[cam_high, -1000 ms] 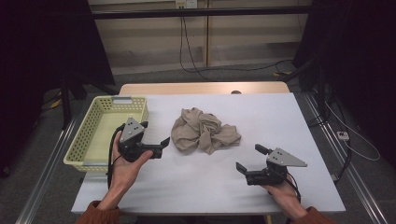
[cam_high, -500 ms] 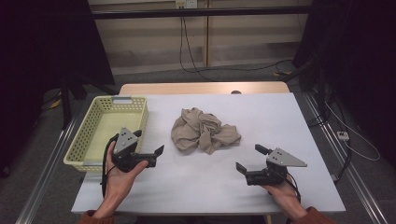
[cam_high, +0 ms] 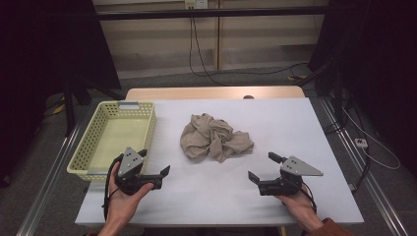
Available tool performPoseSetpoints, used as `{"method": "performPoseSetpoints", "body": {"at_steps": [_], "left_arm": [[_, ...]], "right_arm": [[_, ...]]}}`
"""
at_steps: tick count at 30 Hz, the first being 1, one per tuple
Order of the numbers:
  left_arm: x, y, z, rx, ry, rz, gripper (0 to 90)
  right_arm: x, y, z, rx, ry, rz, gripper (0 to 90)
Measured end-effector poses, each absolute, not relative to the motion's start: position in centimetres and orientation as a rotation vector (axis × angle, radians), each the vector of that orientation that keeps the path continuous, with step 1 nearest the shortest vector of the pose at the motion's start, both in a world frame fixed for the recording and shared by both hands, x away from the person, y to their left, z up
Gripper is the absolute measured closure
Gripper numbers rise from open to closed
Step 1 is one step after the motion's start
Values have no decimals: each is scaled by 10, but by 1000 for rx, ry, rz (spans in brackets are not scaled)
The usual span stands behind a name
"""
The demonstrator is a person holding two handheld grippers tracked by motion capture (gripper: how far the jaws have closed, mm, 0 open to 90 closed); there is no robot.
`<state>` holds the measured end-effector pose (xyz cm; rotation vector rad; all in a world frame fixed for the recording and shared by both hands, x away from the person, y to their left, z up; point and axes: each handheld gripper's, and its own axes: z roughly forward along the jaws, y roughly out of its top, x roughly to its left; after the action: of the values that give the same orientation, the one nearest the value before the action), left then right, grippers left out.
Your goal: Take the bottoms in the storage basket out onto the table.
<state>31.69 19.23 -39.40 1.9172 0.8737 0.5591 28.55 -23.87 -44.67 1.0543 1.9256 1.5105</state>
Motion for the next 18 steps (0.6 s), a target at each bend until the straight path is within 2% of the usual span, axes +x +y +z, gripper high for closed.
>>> {"method": "performPoseSetpoints", "body": {"at_steps": [18], "left_arm": [[293,212,-410,1859,932,630,84]], "right_arm": [[285,-238,-446,1044,1930,1518,0]]}}
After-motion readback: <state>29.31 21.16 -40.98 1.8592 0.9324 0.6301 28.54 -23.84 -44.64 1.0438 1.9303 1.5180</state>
